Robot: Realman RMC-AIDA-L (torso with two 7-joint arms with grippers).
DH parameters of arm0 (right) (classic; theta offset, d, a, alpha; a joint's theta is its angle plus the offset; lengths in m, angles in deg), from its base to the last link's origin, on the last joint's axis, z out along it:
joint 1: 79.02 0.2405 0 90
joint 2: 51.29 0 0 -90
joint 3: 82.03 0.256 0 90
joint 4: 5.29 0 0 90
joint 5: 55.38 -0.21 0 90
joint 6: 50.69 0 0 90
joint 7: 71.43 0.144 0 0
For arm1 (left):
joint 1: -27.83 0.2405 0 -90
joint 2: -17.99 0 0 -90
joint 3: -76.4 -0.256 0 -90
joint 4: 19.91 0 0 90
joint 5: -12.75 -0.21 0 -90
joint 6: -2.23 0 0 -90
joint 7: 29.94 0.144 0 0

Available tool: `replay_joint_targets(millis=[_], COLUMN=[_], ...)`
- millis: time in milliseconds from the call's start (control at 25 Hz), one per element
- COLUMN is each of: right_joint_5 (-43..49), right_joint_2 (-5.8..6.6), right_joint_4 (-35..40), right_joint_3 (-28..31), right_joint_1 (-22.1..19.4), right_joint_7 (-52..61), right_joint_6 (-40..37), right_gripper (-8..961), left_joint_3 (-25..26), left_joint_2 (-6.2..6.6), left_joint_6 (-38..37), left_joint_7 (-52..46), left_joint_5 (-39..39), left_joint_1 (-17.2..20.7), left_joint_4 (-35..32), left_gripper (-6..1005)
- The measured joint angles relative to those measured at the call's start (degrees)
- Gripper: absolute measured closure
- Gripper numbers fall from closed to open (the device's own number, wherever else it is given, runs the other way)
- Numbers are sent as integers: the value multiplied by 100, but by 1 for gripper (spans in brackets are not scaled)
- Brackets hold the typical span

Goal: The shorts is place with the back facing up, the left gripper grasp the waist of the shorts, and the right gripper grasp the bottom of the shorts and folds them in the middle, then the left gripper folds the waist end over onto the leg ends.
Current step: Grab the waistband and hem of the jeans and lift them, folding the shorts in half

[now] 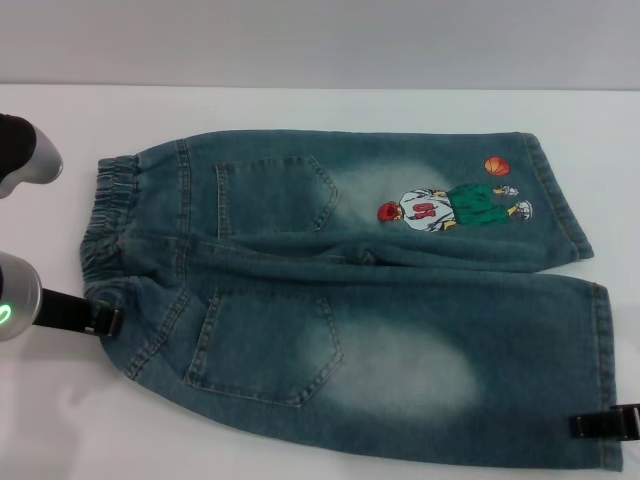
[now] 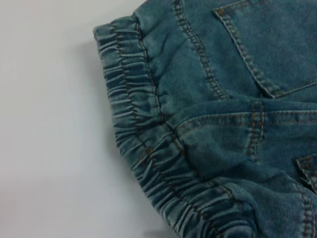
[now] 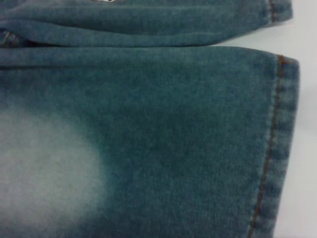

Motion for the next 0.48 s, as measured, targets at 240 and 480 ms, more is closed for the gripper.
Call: replay_joint_targets(millis=[240, 480], right_joint_5=[-57, -161], right_joint_2=[-5, -8], right_joint_4=[4, -37], right_joint_3=[-55, -60], right_joint_1=[38, 43], right_joint_7=[1, 1], right_joint_6=[-76, -181], right_gripper=[280, 281], left_joint_3=[0, 0], left_joint_2=[0, 0], left_joint_6=[-8, -7], left_joint_7=[0, 0], left_joint_5=[0, 4], left_joint_1=[-30, -41], left_joint_4=[-21, -60], left_gripper=[796, 797])
